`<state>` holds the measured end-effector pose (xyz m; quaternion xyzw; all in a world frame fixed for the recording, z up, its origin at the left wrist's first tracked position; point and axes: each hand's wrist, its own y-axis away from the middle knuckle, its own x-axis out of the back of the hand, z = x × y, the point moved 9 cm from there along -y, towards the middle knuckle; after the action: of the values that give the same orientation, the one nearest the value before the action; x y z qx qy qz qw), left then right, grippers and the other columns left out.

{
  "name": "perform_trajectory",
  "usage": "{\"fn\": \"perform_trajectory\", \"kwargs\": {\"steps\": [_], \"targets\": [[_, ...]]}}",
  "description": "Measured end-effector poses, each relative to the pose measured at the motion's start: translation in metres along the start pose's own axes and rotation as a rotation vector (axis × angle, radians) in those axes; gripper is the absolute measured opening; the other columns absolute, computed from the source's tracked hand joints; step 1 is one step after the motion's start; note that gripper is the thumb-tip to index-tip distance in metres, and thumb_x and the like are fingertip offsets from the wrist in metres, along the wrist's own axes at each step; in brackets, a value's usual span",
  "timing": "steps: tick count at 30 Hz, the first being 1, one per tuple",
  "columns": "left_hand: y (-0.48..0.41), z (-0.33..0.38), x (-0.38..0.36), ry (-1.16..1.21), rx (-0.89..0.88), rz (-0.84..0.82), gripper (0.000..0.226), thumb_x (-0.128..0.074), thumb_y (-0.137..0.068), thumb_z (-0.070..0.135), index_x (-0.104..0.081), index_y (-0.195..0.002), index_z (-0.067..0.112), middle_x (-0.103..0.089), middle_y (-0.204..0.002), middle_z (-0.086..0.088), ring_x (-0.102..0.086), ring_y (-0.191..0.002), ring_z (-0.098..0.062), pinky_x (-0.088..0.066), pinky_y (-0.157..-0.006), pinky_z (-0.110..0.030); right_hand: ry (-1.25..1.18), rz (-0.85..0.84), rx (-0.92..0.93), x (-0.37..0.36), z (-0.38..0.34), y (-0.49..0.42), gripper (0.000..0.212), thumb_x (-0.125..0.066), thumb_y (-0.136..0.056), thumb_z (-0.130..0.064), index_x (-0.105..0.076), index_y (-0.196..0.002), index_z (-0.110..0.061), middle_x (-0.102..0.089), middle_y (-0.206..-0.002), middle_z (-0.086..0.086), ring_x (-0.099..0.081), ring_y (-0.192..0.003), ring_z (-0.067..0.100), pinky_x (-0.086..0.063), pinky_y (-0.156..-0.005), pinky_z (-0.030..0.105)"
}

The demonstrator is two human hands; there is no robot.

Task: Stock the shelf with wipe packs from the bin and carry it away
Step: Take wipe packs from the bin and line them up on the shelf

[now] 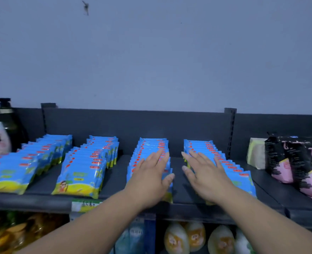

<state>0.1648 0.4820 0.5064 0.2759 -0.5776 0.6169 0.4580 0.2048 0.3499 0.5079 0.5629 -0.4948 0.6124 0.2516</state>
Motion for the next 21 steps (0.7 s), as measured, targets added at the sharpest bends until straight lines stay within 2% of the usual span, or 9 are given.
{"fn": "perform_trajectory", "kwargs": {"steps": [5,9,12,14,15,17,18,21], "targets": [[0.030,-0.085,0.042,0.000,0.097,0.078,0.065,-0.037,-0.098,0.046,-0.006,-0.152,0.027,0.004,-0.160,0.007,0.001,-0.147,-0.010,-0.001,-0.119,-0.030,-0.089,0.057,0.105,-0.001,-0.091,-0.028,0.052,-0.024,-0.101,-0.047,-0.013,-0.151,-0.037,-0.008,-0.160,-0.013,-0.004,-0.147,0.007,-0.001,-0.119,0.041],[0.043,-0.174,0.068,0.039,0.212,0.146,0.063,-0.039,-0.098,0.045,-0.013,-0.152,0.027,-0.003,-0.160,0.005,-0.004,-0.147,-0.011,-0.005,-0.118,-0.029,-0.306,0.085,0.198,-0.012,-0.173,-0.055,0.051,-0.030,-0.100,-0.045,-0.023,-0.150,-0.035,-0.014,-0.159,-0.011,-0.010,-0.146,0.006,-0.007,-0.118,0.028],[0.047,-0.237,0.080,0.168,0.287,0.167,0.063,-0.045,-0.097,0.040,-0.018,-0.151,0.024,-0.007,-0.160,0.004,-0.007,-0.147,-0.010,-0.008,-0.119,-0.027,-0.505,0.084,0.172,-0.030,-0.219,-0.076,0.048,-0.036,-0.101,-0.039,-0.028,-0.148,-0.032,-0.020,-0.157,-0.012,-0.016,-0.144,0.004,-0.011,-0.112,0.017],[0.047,-0.270,0.079,0.255,0.331,0.145,0.063,-0.046,-0.097,0.036,-0.017,-0.151,0.023,-0.007,-0.160,0.004,-0.004,-0.147,-0.008,-0.007,-0.116,-0.023,-0.562,0.074,0.144,-0.051,-0.238,-0.088,0.047,-0.038,-0.101,-0.036,-0.032,-0.147,-0.029,-0.028,-0.154,-0.010,-0.027,-0.141,0.006,-0.019,-0.106,0.012],[0.047,-0.284,0.077,0.292,0.343,0.129,0.063,-0.046,-0.098,0.035,-0.015,-0.152,0.022,-0.007,-0.160,0.005,-0.002,-0.146,-0.007,-0.006,-0.114,-0.021,-0.592,0.064,0.115,-0.063,-0.244,-0.093,0.046,-0.038,-0.101,-0.036,-0.034,-0.146,-0.028,-0.033,-0.152,-0.009,-0.034,-0.137,0.008,-0.026,-0.104,0.011],[0.043,-0.306,0.066,0.346,0.347,0.084,0.065,-0.045,-0.097,0.038,-0.014,-0.152,0.022,-0.009,-0.159,0.008,0.002,-0.146,-0.007,-0.005,-0.114,-0.022,-0.645,0.046,0.031,-0.084,-0.248,-0.100,0.044,-0.038,-0.100,-0.037,-0.036,-0.144,-0.030,-0.040,-0.147,-0.008,-0.044,-0.131,0.011,-0.036,-0.106,0.022],[0.041,-0.315,0.059,0.379,0.347,0.054,0.066,-0.046,-0.096,0.043,-0.015,-0.151,0.025,-0.010,-0.159,0.009,0.003,-0.147,-0.008,-0.006,-0.116,-0.026,-0.658,0.044,-0.011,-0.091,-0.248,-0.101,0.043,-0.039,-0.100,-0.037,-0.038,-0.142,-0.031,-0.043,-0.143,-0.009,-0.047,-0.126,0.010,-0.038,-0.103,0.026],[0.033,-0.332,0.038,0.468,0.343,-0.032,0.075,-0.046,-0.086,0.063,-0.017,-0.149,0.033,-0.013,-0.159,0.006,0.003,-0.147,-0.010,-0.014,-0.119,-0.038,-0.698,0.039,-0.109,-0.102,-0.252,-0.102,0.035,-0.038,-0.101,-0.033,-0.042,-0.136,-0.035,-0.052,-0.129,-0.012,-0.053,-0.102,0.004,-0.038,-0.077,0.018]]}}
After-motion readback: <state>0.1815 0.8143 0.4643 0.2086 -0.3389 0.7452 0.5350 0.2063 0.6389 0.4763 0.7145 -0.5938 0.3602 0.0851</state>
